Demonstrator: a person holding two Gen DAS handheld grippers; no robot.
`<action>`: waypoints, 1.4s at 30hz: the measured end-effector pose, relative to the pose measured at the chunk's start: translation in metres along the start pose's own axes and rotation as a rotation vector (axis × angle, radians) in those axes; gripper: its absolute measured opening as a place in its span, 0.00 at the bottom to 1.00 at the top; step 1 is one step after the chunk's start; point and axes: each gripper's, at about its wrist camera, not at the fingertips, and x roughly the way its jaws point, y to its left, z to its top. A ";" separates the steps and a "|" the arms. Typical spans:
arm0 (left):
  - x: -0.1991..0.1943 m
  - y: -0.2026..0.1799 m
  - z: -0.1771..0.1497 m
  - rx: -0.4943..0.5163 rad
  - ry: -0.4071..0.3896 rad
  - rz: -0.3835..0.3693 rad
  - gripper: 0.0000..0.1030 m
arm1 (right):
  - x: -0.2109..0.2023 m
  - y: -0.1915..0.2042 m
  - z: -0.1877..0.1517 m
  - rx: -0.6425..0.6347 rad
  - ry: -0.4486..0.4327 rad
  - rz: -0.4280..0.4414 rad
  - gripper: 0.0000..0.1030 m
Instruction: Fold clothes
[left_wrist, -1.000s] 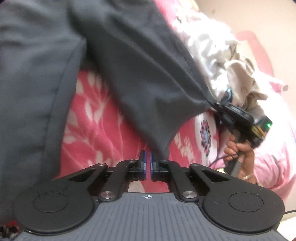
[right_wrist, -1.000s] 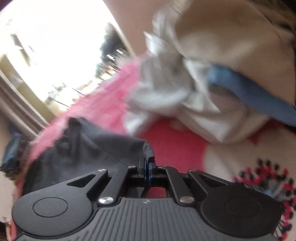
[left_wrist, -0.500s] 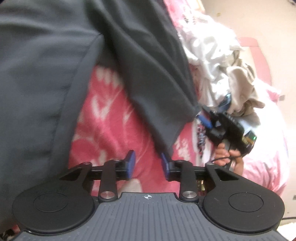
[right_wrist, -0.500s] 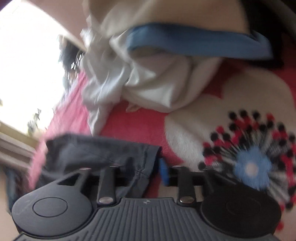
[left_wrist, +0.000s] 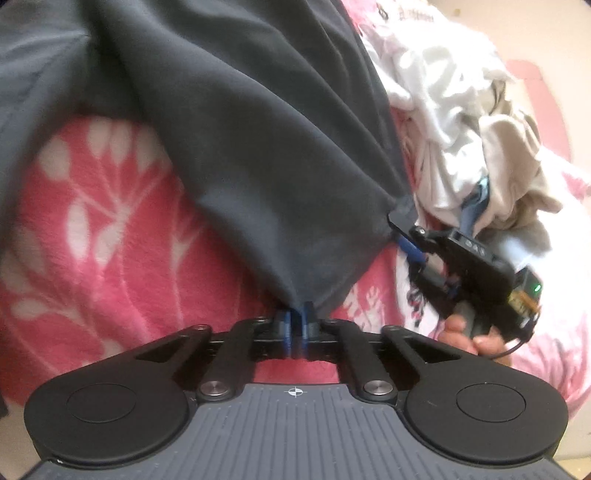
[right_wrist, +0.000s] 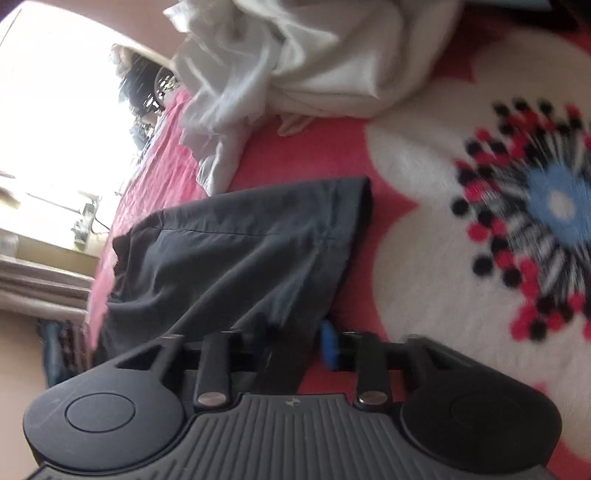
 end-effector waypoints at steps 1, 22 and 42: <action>-0.001 -0.002 -0.001 0.001 0.011 -0.016 0.00 | 0.000 0.003 -0.001 -0.014 -0.004 -0.005 0.04; -0.044 0.025 -0.025 0.013 0.035 -0.077 0.41 | -0.017 0.066 -0.014 -0.456 -0.146 -0.208 0.09; -0.300 0.152 -0.078 -0.143 -0.506 0.423 0.58 | 0.019 0.197 -0.140 -0.969 0.403 0.153 0.45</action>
